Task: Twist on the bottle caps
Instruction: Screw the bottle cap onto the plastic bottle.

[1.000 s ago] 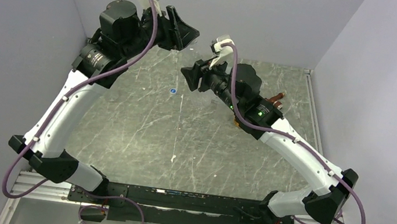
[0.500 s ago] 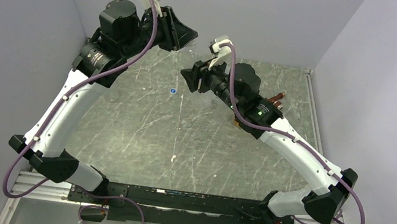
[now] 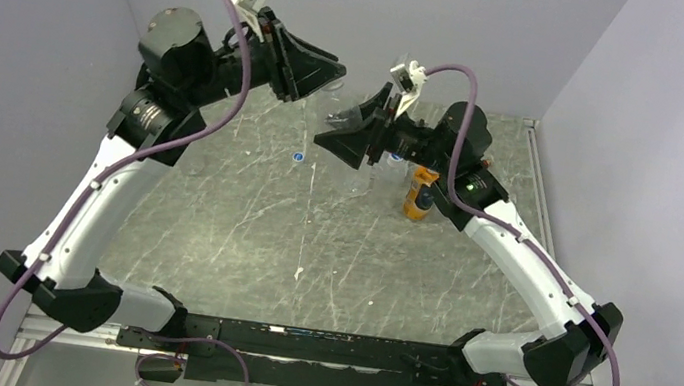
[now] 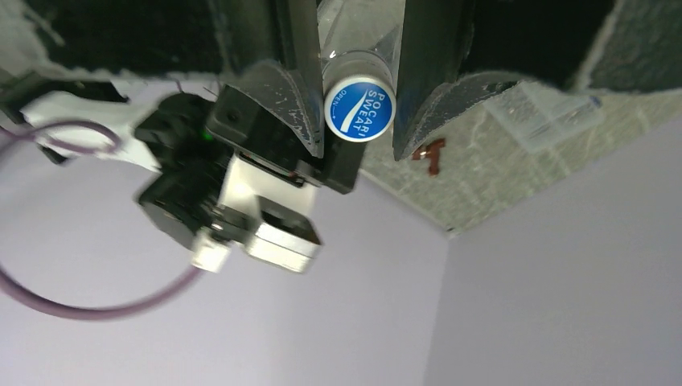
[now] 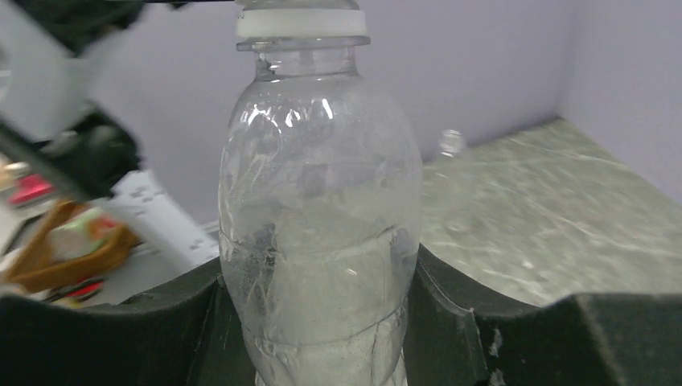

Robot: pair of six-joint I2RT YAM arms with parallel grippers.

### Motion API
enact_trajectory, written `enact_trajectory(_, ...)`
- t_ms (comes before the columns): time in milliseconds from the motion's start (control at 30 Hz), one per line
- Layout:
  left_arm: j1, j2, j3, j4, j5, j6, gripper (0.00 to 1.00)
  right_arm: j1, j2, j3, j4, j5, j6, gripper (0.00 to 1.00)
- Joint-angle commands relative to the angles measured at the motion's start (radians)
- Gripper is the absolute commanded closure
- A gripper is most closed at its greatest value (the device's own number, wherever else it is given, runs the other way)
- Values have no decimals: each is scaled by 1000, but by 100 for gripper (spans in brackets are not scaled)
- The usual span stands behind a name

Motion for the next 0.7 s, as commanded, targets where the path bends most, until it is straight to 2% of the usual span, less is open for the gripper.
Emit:
enact_trajectory(0, -16, -58, -50, 121, 331, -19, 93, -22, 6, 9, 375, -330, 229, 75)
enact_trajectory(300, -15, -81, -86, 259, 562, -80, 95, -24, 105, 44, 726, -530, 539, 75)
enact_trajectory(433, -14, -86, -82, 272, 646, -83, 93, -24, 120, 56, 753, -565, 569, 75)
enact_trajectory(533, -9, -104, -80, 247, 614, -55, 78, -24, 103, 60, 654, -563, 489, 75)
enact_trajectory(600, -5, -130, -80, 193, 494, -5, 48, -24, 78, 65, 500, -535, 375, 74)
enact_trajectory(633, -5, -144, -86, 170, 416, 19, 40, -24, 64, 71, 408, -512, 310, 74)
enact_trajectory(667, -5, -159, -88, 151, 337, 40, 26, -22, 49, 75, 330, -484, 244, 73)
